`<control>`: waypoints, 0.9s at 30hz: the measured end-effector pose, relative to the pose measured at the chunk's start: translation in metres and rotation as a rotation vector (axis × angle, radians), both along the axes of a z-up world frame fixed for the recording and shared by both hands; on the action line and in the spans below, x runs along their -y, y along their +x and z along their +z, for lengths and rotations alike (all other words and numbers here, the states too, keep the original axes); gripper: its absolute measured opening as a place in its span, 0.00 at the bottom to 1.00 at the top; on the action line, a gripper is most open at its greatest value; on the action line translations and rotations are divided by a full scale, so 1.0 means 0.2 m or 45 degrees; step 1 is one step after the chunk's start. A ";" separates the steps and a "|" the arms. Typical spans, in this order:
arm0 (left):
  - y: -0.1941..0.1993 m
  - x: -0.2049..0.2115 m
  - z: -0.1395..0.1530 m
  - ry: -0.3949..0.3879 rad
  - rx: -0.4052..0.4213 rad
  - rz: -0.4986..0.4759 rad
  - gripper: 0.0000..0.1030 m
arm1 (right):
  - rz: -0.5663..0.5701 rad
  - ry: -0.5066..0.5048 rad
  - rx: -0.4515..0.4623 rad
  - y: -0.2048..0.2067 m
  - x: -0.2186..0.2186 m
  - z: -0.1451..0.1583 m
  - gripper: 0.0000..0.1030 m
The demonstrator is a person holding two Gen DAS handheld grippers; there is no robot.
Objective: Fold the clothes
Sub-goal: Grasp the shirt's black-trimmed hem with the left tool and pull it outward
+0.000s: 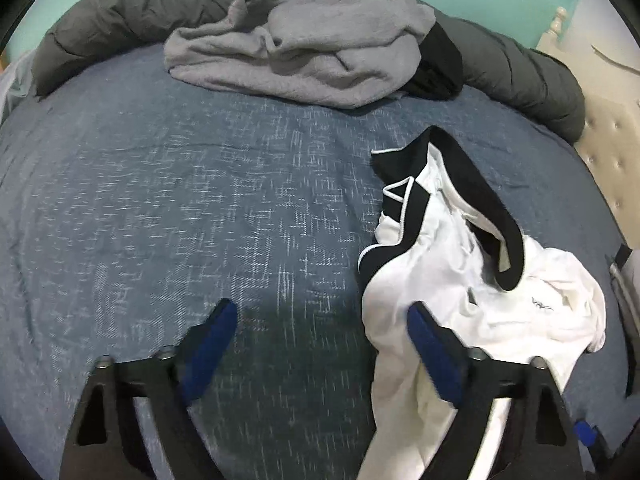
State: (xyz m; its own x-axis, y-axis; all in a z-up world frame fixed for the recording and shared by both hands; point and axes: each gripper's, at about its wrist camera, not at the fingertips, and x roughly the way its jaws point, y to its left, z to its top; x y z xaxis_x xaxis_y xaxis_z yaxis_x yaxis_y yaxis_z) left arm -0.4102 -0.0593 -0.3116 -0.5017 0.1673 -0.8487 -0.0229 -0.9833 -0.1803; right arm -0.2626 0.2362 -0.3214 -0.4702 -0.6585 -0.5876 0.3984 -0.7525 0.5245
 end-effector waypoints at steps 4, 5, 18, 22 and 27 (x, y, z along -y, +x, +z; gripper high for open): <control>-0.03 -0.03 -0.03 0.032 0.011 -0.016 0.70 | -0.004 0.016 -0.008 0.00 0.00 0.00 0.98; -0.03 -0.04 -0.03 0.029 0.006 -0.022 0.70 | -0.008 0.032 -0.008 0.00 0.01 0.00 0.98; -0.09 -0.10 -0.12 -0.004 0.047 -0.055 0.70 | 0.009 0.037 -0.006 0.00 0.01 0.01 0.98; -0.10 -0.09 -0.12 0.016 0.050 -0.065 0.63 | 0.017 0.041 -0.005 0.00 0.01 0.00 0.98; -0.09 -0.08 -0.10 0.028 0.041 -0.069 0.16 | 0.021 0.043 0.002 0.00 0.02 -0.01 0.98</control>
